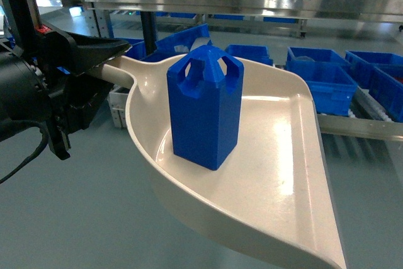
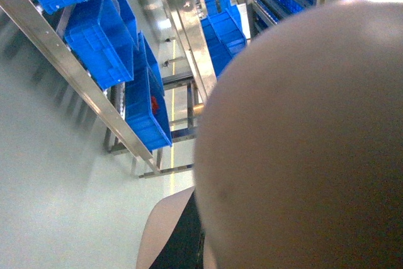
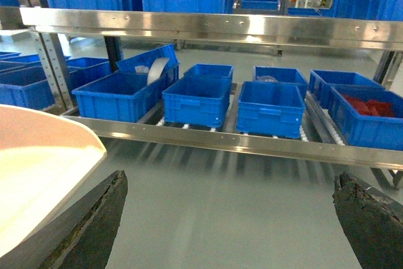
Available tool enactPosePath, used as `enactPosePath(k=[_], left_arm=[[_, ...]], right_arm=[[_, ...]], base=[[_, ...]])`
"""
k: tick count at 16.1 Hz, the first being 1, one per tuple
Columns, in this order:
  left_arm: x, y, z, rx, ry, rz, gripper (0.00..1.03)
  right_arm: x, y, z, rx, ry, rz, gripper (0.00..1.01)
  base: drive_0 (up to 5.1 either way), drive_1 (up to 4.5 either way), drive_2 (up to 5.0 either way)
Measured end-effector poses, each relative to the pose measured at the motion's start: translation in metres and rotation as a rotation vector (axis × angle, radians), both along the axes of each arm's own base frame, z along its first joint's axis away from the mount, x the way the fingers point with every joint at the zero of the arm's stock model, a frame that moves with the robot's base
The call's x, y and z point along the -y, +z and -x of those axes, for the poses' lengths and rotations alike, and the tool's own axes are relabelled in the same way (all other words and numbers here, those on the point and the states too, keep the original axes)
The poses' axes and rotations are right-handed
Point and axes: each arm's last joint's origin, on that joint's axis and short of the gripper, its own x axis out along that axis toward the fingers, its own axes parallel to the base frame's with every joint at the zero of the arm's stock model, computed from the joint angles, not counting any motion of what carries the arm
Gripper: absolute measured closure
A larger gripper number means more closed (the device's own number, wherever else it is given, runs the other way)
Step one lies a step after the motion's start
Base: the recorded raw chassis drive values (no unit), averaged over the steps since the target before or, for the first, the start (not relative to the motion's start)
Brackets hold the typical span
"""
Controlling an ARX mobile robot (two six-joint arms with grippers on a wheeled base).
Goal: Place part in tray to right shelf
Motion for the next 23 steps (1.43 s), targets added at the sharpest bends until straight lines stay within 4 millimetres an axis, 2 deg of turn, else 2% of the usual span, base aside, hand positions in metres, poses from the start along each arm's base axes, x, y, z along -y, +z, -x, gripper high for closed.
enactPosePath(k=[6,23], left_arm=[[-0.0006,0.0,-0.0002,0.0,0.005,0.0,0.87],[-0.0004,0.0,0.0,0.0,0.002,0.0,0.87]], right_arm=[[0.0,0.0,0.0,0.0,0.0,0.0,0.03],[0.0,0.0001,0.0,0.001,-0.001,0.0,0.03]], base=[[-1.6,-1.58,-1.6],[0.0,0.0,0.0]])
